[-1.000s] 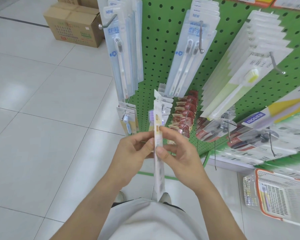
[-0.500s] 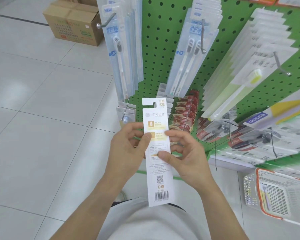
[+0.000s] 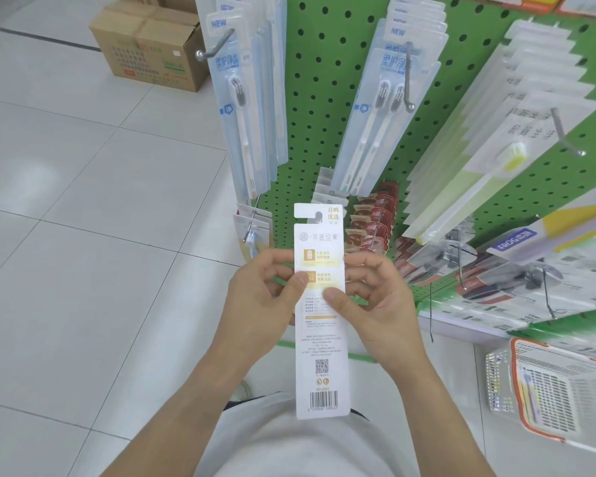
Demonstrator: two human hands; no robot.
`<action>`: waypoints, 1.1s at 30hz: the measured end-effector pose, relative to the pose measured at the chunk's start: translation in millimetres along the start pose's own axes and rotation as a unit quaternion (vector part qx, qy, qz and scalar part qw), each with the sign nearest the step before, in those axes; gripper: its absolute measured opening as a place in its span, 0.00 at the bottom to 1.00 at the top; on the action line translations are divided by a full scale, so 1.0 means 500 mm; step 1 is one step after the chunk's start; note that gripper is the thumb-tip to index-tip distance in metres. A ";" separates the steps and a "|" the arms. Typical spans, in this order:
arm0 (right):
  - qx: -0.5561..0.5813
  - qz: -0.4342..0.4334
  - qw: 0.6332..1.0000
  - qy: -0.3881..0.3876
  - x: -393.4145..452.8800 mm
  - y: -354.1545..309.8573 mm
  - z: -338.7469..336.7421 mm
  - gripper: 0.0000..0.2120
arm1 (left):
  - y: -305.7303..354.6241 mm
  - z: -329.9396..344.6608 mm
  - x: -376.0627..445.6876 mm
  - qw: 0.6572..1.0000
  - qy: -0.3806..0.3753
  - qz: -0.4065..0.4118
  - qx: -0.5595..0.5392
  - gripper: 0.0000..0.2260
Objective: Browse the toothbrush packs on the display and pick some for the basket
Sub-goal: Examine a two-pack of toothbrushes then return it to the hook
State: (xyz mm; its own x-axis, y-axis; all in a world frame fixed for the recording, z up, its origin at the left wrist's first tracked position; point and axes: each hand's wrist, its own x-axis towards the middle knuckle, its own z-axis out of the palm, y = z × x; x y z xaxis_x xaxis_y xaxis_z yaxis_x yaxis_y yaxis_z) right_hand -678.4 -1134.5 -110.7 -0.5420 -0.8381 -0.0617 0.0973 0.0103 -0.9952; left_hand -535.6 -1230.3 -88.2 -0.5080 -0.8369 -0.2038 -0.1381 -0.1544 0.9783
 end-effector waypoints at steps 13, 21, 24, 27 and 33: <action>-0.033 0.014 0.998 -0.050 -0.006 0.007 0.005 0.24 | -0.005 -0.005 0.011 0.999 0.007 -0.015 0.048 0.07; -0.066 0.049 0.992 -0.097 -0.003 0.004 -0.001 0.33 | 0.003 -0.008 0.009 1.000 -0.002 -0.030 0.007 0.08; -0.055 0.050 0.994 -0.081 -0.005 0.007 -0.001 0.32 | 0.000 -0.013 0.011 0.998 -0.035 -0.043 0.013 0.15; -0.059 0.054 0.994 -0.072 -0.004 0.010 -0.001 0.32 | -0.006 -0.015 0.014 0.997 -0.059 -0.046 0.028 0.21; -0.052 0.042 0.994 -0.085 0.001 0.017 -0.004 0.32 | -0.014 -0.019 0.019 0.993 -0.089 -0.056 0.054 0.28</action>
State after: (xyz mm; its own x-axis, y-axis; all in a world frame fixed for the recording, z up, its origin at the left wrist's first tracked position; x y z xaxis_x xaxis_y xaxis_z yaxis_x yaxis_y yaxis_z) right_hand -679.7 -1133.7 -119.2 -0.3855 -0.9119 -0.1404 0.0450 0.1334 -0.9900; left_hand -531.4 -1242.1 -96.9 -0.6257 -0.7096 -0.3241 -0.2883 -0.1757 0.9413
